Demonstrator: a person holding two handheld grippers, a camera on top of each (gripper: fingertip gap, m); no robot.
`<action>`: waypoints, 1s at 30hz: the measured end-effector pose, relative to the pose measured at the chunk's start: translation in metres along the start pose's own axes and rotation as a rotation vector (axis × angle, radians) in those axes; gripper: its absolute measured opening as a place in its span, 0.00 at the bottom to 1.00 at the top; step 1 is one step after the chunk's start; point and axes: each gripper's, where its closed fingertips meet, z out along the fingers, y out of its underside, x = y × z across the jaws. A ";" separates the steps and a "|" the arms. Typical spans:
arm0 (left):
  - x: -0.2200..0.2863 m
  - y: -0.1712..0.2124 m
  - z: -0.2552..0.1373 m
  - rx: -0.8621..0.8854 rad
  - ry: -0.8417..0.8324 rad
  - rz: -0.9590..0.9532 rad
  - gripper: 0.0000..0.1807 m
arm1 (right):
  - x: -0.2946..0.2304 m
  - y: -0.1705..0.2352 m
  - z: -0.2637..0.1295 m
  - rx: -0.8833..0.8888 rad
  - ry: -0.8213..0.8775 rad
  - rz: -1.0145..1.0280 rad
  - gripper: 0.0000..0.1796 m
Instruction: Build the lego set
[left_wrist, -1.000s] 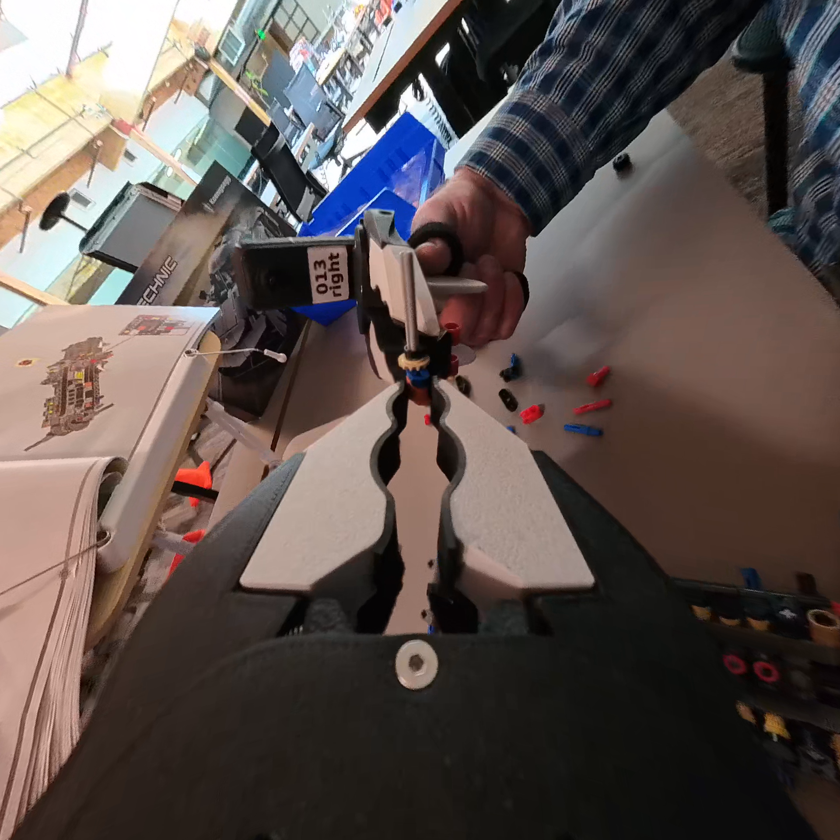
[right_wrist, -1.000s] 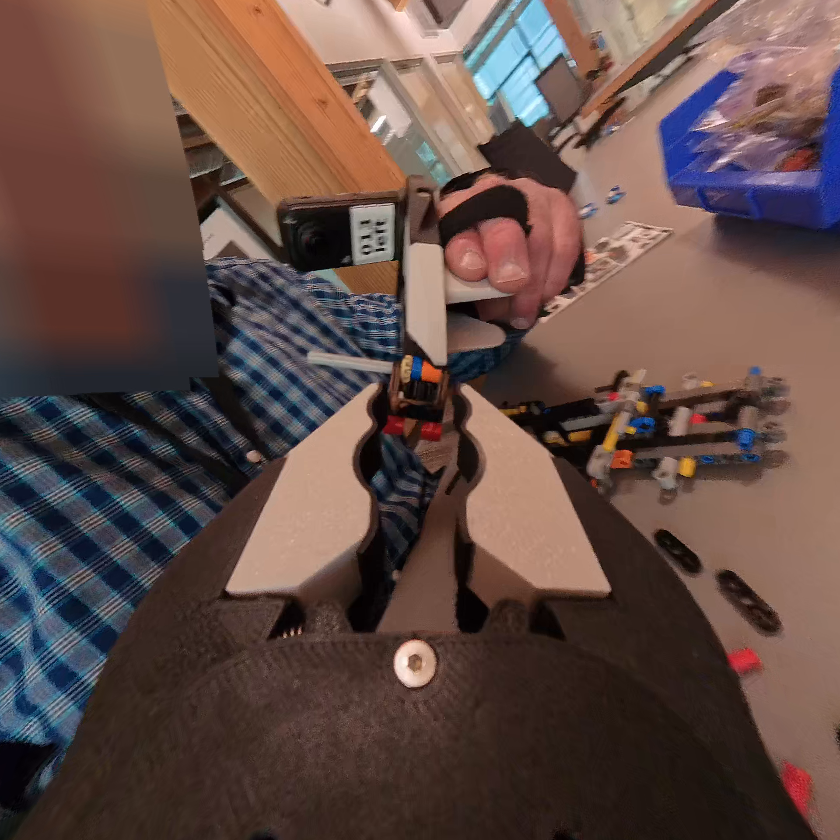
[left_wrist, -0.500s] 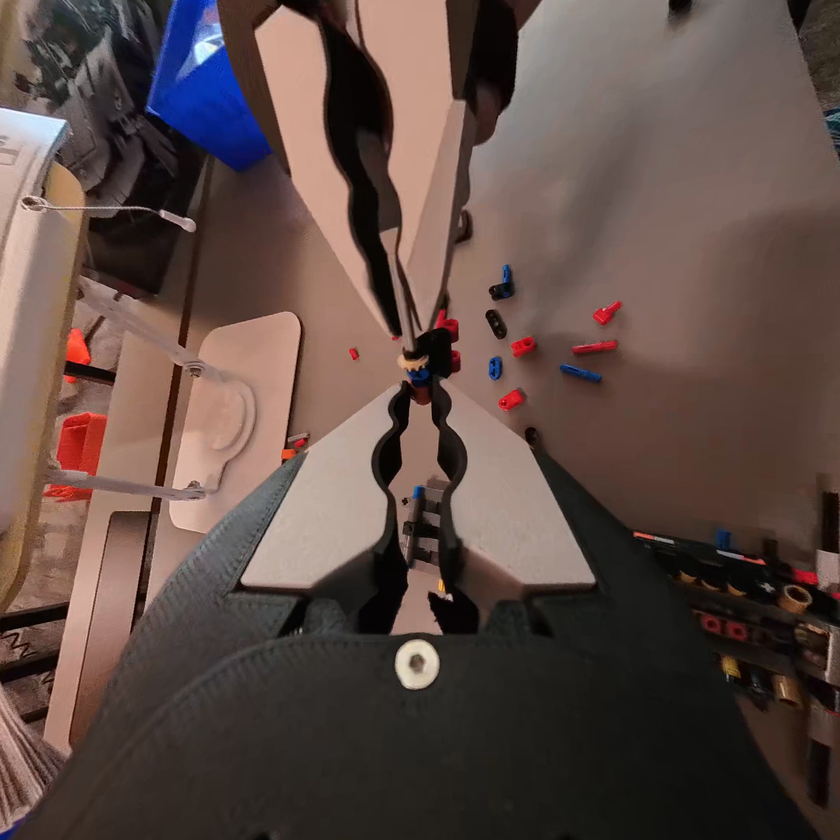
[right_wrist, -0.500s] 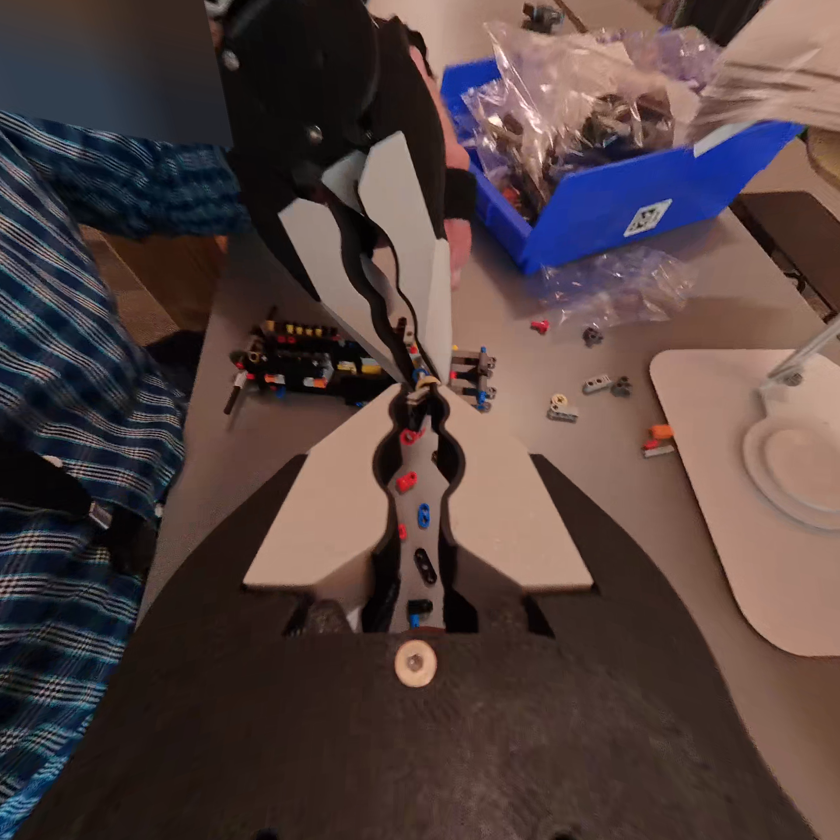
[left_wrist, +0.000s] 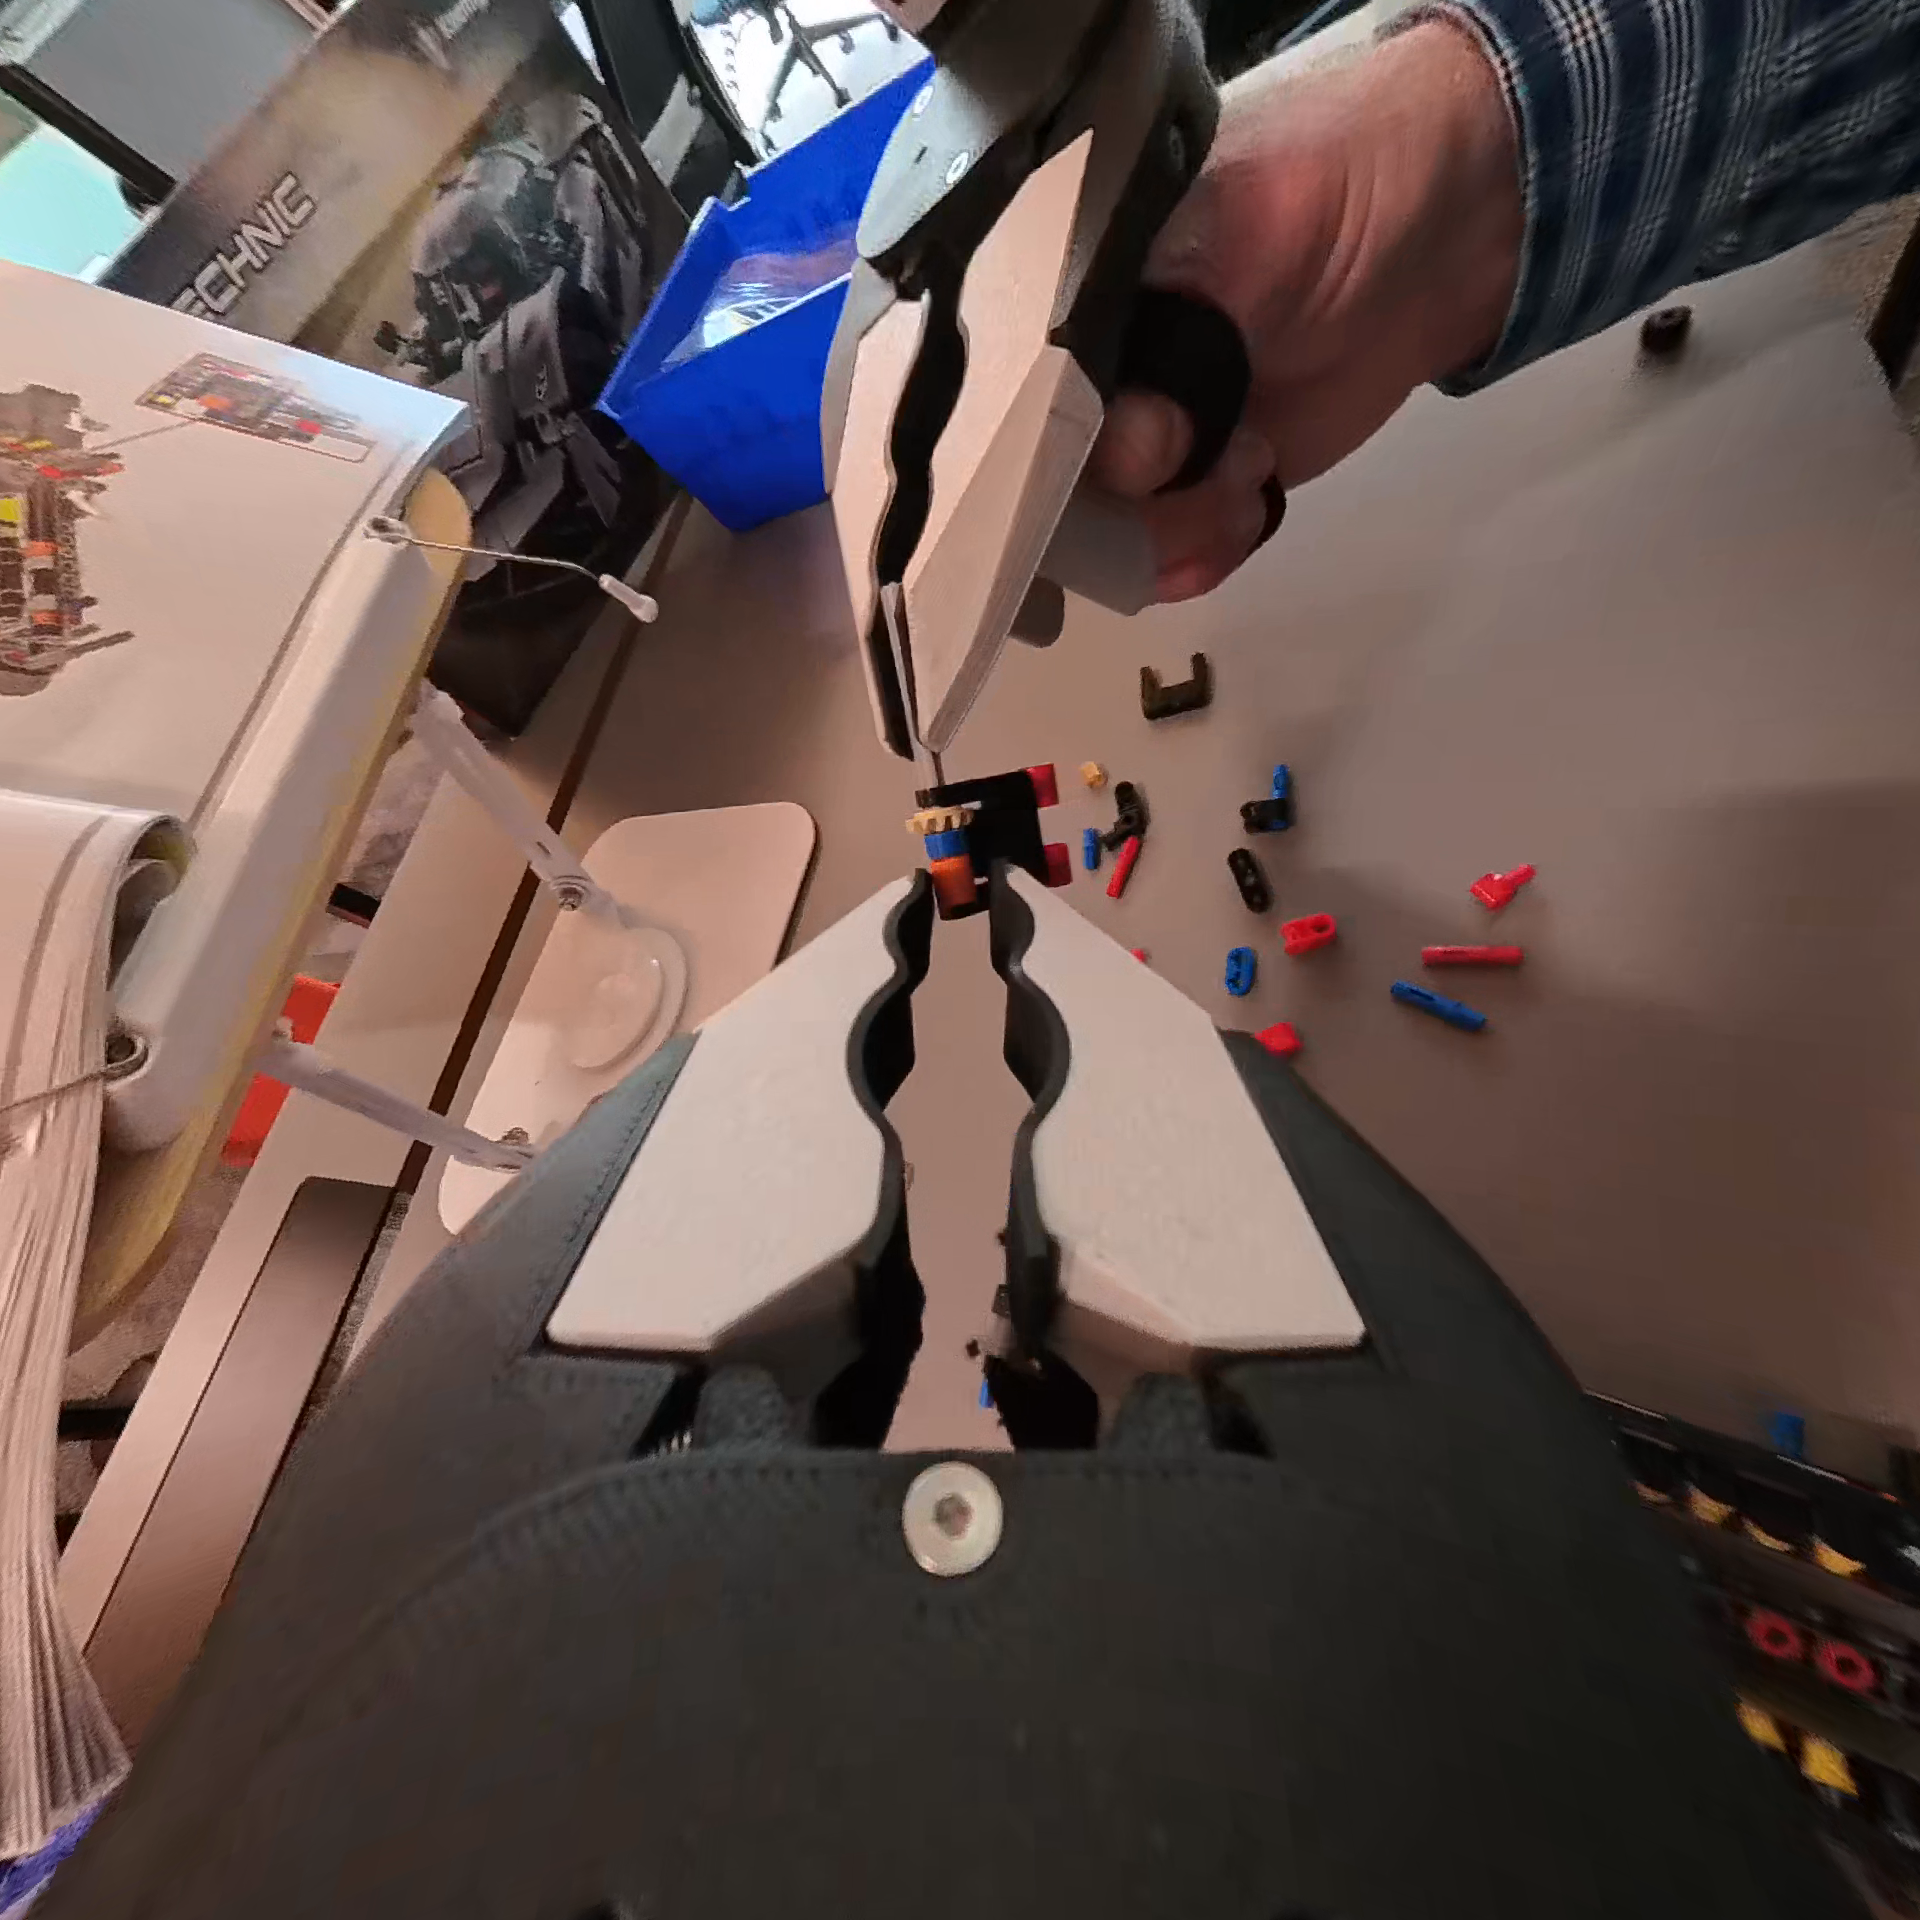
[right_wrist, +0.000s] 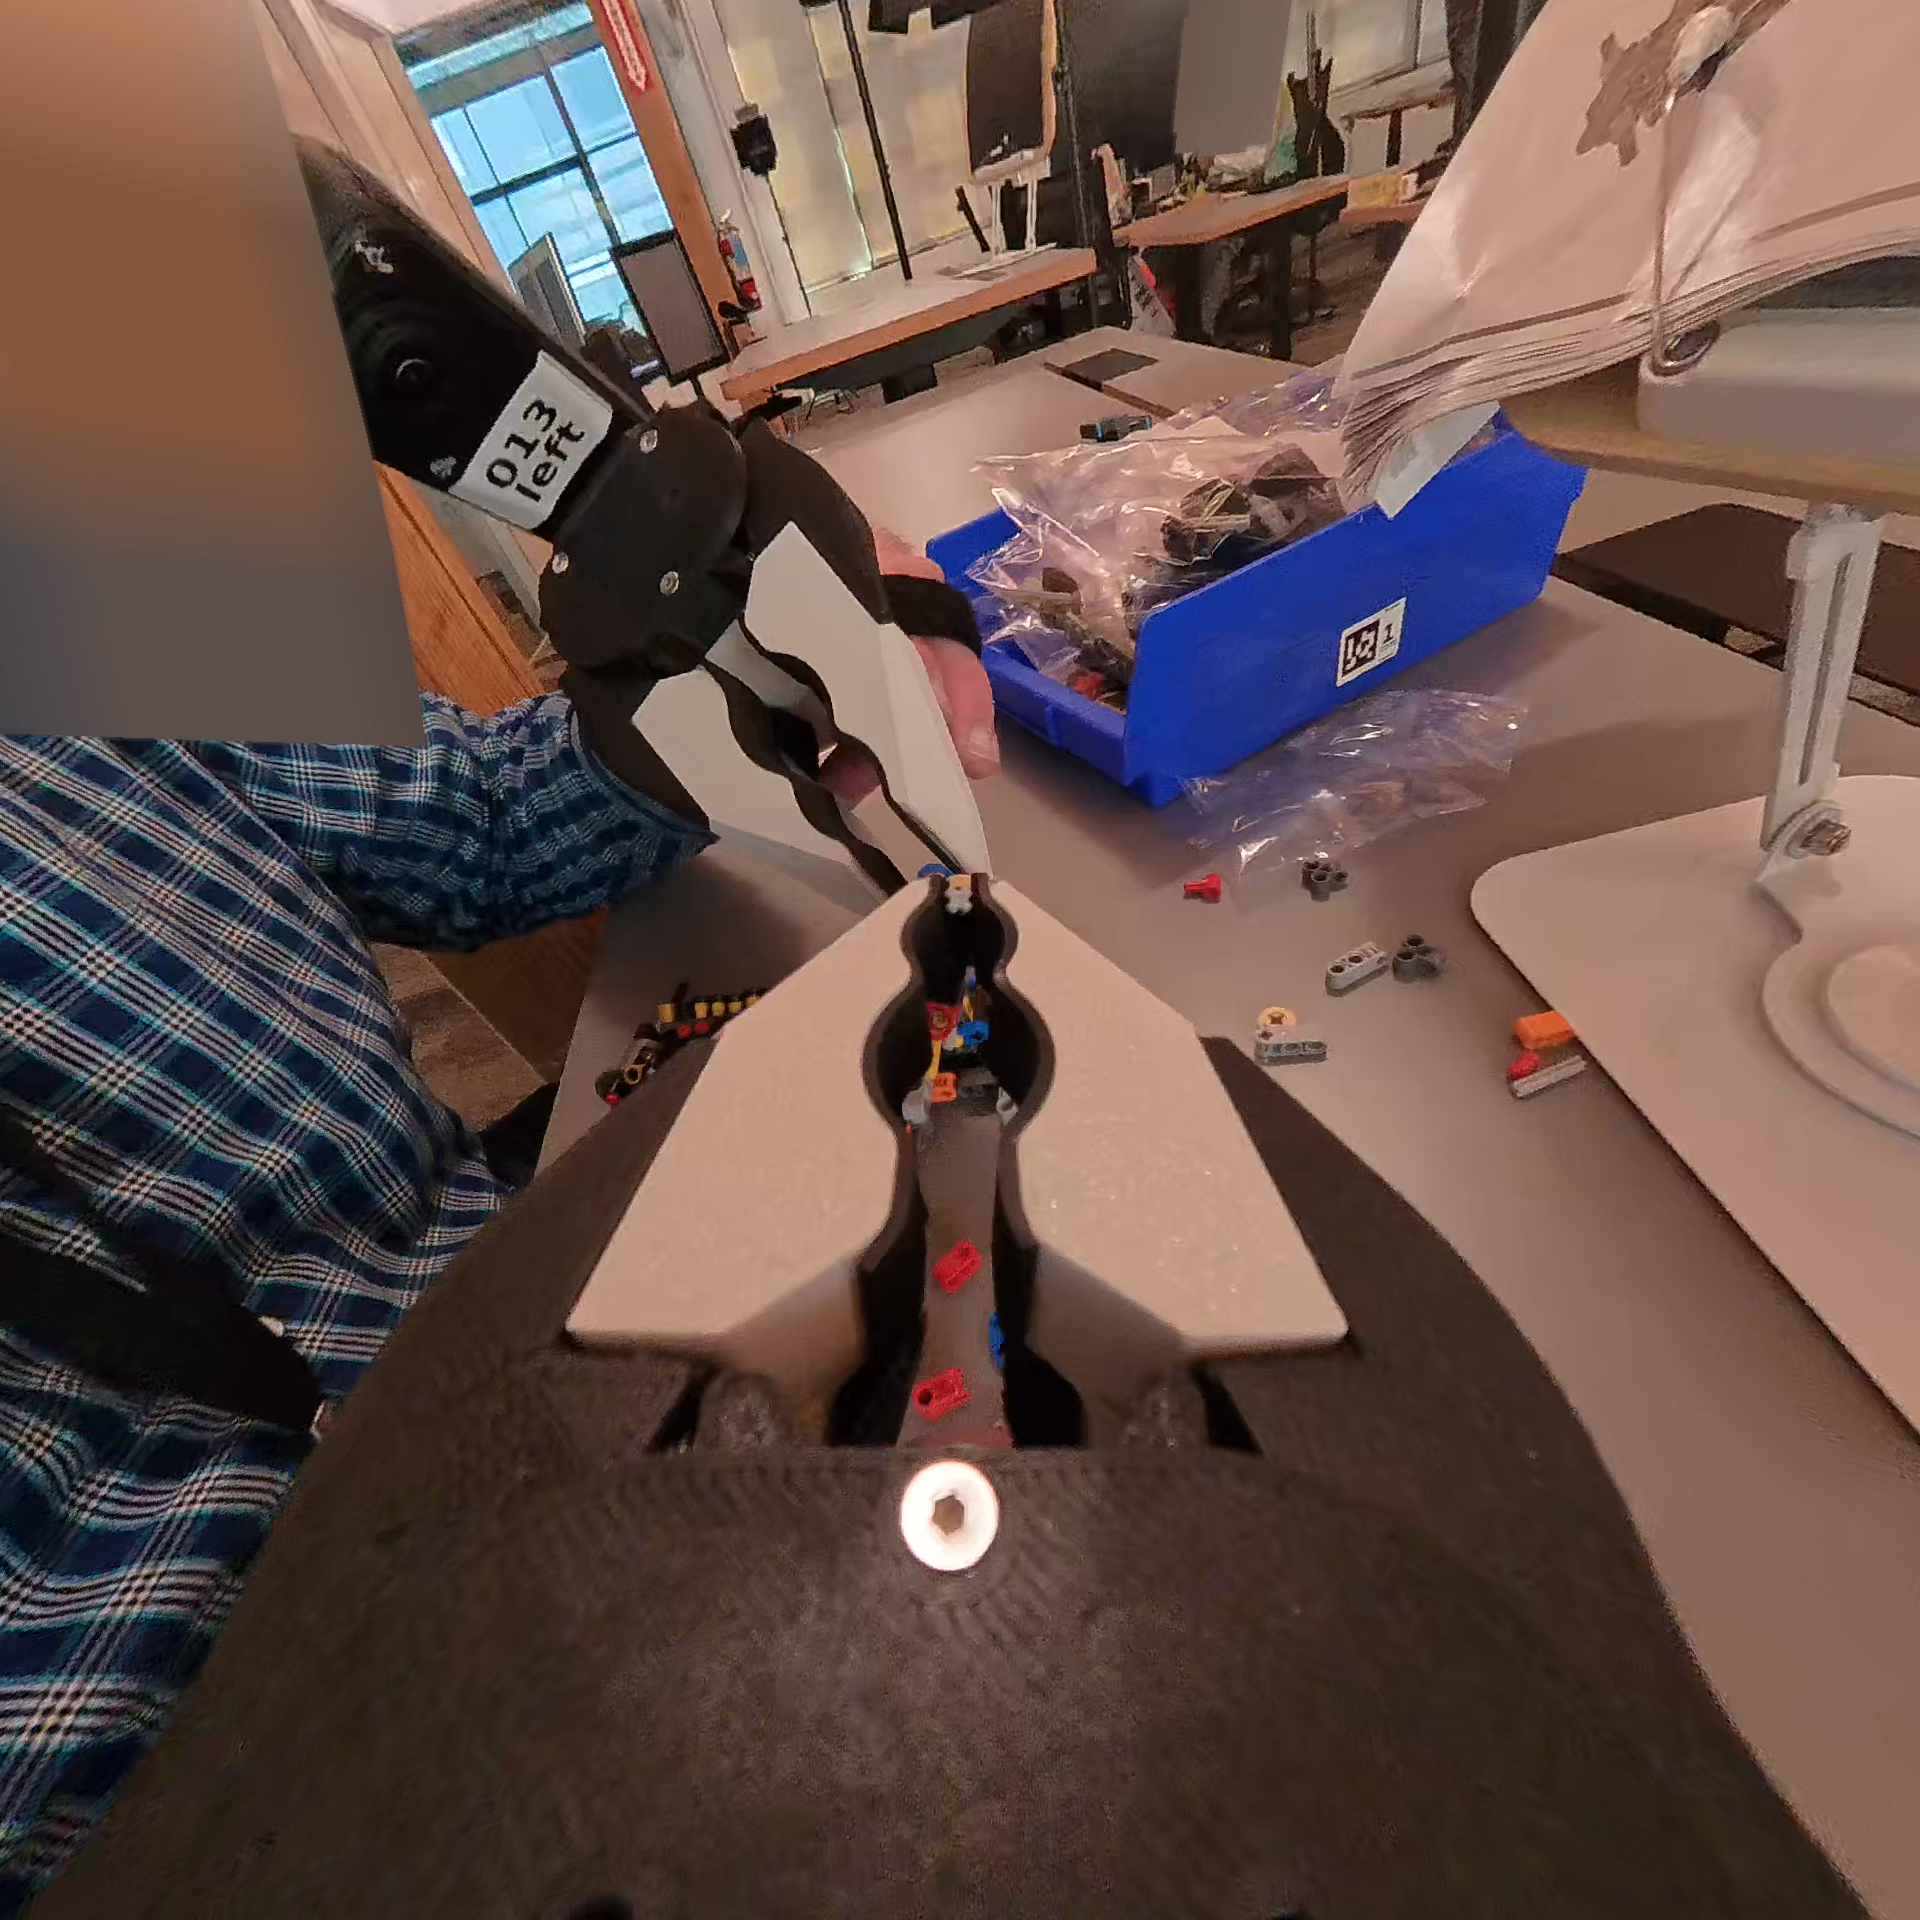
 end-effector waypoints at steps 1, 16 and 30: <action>-0.001 -0.001 -0.001 0.012 -0.009 -0.001 0.05 | 0.001 -0.002 0.001 0.012 -0.004 0.003 0.00; -0.025 0.005 -0.015 0.155 0.022 -0.262 0.20 | 0.006 -0.040 0.021 0.190 -0.039 -0.005 0.00; -0.042 -0.011 -0.033 0.314 0.016 -0.380 0.11 | 0.007 -0.056 0.026 0.270 -0.101 0.047 0.00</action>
